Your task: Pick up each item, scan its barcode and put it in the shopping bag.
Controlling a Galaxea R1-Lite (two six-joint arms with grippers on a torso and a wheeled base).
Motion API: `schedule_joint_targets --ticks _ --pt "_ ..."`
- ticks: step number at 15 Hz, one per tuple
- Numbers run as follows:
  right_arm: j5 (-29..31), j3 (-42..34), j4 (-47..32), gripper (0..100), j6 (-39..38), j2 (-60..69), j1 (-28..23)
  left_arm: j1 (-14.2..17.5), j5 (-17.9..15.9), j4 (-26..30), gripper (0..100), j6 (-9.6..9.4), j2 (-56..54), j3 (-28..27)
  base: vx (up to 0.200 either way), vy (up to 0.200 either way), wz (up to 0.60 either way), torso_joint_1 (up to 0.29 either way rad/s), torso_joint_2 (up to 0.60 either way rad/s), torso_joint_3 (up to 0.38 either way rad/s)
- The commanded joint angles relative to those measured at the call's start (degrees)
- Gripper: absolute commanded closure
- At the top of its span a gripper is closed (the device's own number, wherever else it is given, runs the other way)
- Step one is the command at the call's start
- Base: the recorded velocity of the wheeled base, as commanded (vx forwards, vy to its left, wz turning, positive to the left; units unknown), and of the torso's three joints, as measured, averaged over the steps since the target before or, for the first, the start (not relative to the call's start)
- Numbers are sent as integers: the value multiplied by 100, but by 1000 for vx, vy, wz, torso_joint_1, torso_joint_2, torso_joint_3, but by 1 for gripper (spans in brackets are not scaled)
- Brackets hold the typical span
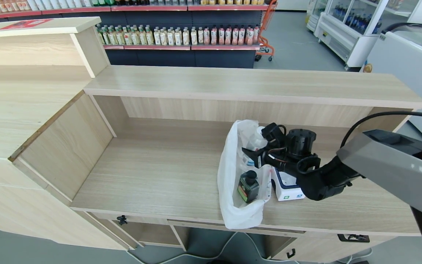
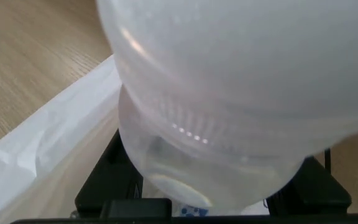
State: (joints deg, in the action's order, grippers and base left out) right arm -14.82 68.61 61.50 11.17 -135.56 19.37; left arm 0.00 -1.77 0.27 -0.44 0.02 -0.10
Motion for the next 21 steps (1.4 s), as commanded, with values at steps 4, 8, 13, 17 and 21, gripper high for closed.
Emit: schedule_joint_targets --ticks 4,8,13,17,21 --pt "-12 47 257 100 79 -436 -39 0 -8 0 100 0 -2 1 0 0 0 0 0 0" --pt "-12 47 433 100 79 -594 -30 0 1 0 100 0 -2 1 0 0 0 0 0 0" --pt "-12 47 477 100 79 -647 -47 0 1 0 100 0 -2 1 0 0 0 0 0 0" --pt "-12 3 477 100 70 -656 -47 0 1 0 100 0 -2 1 0 0 0 0 0 0" --pt "-29 12 442 0 17 -427 -47 0 1 0 100 0 -2 1 0 0 0 0 0 0"
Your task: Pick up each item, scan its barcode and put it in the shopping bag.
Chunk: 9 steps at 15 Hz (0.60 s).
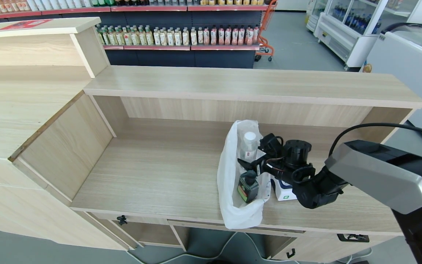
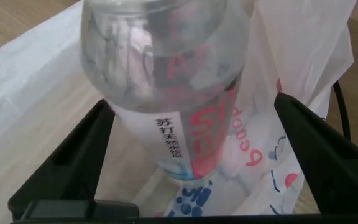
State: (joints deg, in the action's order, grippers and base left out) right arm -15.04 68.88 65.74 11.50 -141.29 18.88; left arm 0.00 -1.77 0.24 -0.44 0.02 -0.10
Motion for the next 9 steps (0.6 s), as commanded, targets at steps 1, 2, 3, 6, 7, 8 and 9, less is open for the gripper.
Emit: schedule_joint_targets --ticks 1,2,3,6,7,8,9 --pt "-69 -23 -18 0 -77 295 10 0 -8 2 100 0 -2 1 0 0 0 0 0 0" --pt "-210 -15 -62 0 -165 453 19 0 -8 2 100 0 -2 1 0 0 0 0 0 0" --pt "-306 -59 -123 0 -183 646 28 0 1 2 100 0 -2 1 0 0 0 0 0 0" --pt "-394 -480 -150 0 -473 1306 19 0 1 2 100 0 -2 1 0 0 0 0 0 0" --pt "-394 -568 -150 0 -561 1446 10 0 1 2 100 0 -2 1 0 0 0 0 0 0" --pt "-377 -858 -158 0 -745 1868 1 0 1 2 100 0 6 1 0 0 0 0 0 0" --pt "-359 -1175 -229 0 -860 2255 -7 0 1 2 100 0 6 1 0 0 0 0 0 0"
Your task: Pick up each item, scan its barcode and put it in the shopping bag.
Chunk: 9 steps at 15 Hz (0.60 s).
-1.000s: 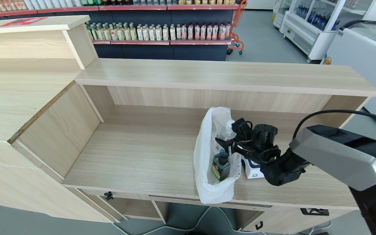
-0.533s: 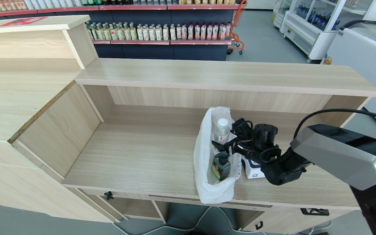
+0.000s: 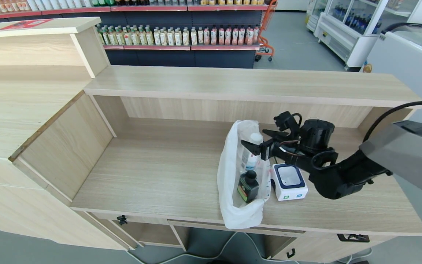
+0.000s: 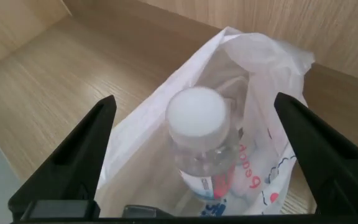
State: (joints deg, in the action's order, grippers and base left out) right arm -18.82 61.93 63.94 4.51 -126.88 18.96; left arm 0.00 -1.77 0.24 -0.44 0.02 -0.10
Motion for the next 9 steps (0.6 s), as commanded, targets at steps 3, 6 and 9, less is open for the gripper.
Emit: schedule_joint_targets --ticks 3,6,9 --pt "133 -1825 -980 0 -592 2660 -155 0 1 2 100 0 -2 1 0 0 0 0 0 0" --pt "1408 -2888 -2175 0 -794 4901 -612 0 -8 2 100 0 -2 1 0 0 0 0 0 0" --pt "2032 -3987 -3318 0 -767 6720 -841 0 1 2 100 0 -2 1 0 0 0 0 0 0"
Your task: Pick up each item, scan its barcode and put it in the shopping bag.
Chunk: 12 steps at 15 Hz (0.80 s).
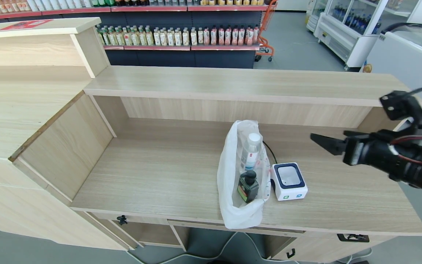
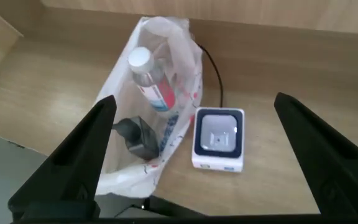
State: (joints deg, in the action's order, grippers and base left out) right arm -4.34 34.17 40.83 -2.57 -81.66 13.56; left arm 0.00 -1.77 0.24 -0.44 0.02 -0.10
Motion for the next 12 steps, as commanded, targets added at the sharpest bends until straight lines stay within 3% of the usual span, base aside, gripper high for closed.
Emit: schedule_joint_targets --ticks 1,4,7,10,12 --pt "619 -1633 -1296 0 -15 2823 -292 0 1 2 100 0 -2 1 0 0 0 0 0 0" --pt "627 -2626 -1543 0 266 4080 -318 0 1 2 100 0 6 1 0 0 0 0 0 0" --pt "601 -3417 -2316 0 292 5925 -644 0 -8 2 100 0 -2 1 0 0 0 0 0 0" --pt "548 -3417 -3098 0 248 6936 -1118 0 1 2 100 0 -2 -8 0 0 0 0 0 0" --pt "443 -3417 -3441 0 248 7446 -1101 0 -8 2 100 0 6 1 0 0 0 0 0 0"
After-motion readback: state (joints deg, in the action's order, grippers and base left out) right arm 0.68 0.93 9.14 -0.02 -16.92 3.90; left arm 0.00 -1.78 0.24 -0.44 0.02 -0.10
